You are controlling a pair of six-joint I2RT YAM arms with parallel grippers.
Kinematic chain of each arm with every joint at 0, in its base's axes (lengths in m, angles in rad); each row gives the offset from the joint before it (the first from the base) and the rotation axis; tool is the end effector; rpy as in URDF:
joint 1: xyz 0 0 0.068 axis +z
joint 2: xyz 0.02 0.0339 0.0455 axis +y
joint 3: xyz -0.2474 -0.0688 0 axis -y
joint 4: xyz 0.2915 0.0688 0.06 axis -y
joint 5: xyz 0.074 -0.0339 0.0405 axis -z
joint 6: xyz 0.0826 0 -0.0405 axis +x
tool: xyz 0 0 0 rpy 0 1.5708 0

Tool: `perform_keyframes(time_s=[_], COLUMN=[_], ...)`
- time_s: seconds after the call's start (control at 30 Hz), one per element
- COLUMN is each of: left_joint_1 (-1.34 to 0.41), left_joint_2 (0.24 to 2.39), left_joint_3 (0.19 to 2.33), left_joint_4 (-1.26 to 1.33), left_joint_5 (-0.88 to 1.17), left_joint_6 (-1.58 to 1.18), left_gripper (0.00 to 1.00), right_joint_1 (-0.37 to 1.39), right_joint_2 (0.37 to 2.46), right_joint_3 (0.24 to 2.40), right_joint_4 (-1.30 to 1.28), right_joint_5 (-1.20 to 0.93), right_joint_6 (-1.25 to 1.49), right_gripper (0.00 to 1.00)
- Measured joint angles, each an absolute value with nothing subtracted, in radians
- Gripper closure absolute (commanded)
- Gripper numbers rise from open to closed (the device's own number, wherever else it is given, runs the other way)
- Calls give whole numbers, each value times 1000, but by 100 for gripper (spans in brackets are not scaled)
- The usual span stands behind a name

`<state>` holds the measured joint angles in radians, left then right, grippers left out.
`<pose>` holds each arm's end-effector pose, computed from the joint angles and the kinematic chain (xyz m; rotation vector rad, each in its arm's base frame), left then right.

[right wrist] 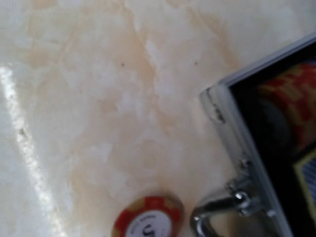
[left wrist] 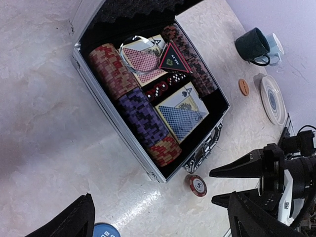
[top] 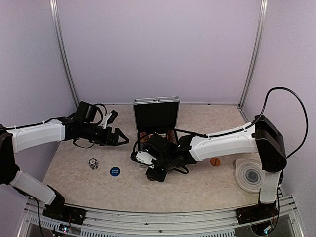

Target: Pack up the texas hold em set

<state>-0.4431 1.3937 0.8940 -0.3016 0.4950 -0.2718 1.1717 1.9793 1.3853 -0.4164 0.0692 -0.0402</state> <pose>0.3112 -0.1911 0.1647 0.4560 2.4022 -0.9204 0.1904 0.4369 0.0946 -1.4671 2.1629 0.3268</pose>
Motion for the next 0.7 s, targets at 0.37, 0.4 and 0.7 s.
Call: perform_keyframes(time_s=[0.37,0.4,0.7], left_joint_1=[-450,-450,-448], left_joint_2=[1322,1317,1296], left_joint_3=[815,813,793], left_joint_4=[-317,-318,-304], left_joint_5=[549,550,551], left_joint_6=[-331,-334,-360], left_gripper=[9,10,9], right_joint_1=[1172,1172,1171], right_joint_2=[1892,1893,1988], right_joint_3=[1351,1351,1370], right_joint_4=[-413,-414,-435], right_joint_5=[90,87,50], right_joint_6=[-60,-60,-21], right_gripper=[48,47,38])
